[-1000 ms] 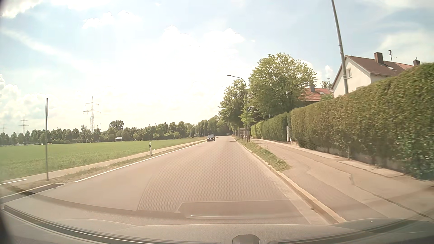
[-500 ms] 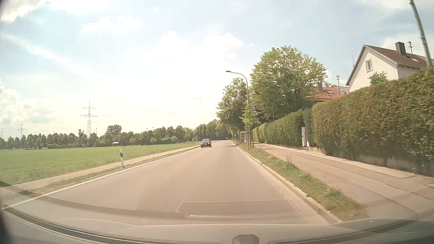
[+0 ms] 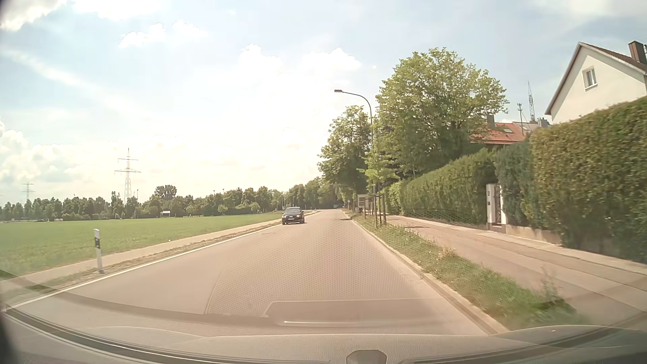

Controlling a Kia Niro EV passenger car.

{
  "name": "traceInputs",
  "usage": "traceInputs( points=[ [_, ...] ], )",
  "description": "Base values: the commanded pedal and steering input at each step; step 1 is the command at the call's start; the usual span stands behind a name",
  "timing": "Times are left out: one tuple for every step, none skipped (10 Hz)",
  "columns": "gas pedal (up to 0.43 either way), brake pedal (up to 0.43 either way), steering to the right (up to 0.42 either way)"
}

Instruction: Follow the waypoints while adhering to traffic rules and regulations

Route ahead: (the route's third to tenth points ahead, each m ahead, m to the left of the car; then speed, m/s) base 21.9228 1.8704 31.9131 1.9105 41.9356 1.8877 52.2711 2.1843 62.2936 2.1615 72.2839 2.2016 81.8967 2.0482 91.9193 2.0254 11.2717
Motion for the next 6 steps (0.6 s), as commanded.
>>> traceInputs(
  points=[
    [0.110,0.000,-0.003],
    [0.118,0.000,-0.007],
    [0.118,0.000,-0.008],
    [0.138,0.000,-0.006],
    [0.150,0.000,-0.004],
    [0.150,0.000,-0.004]
  ],
)
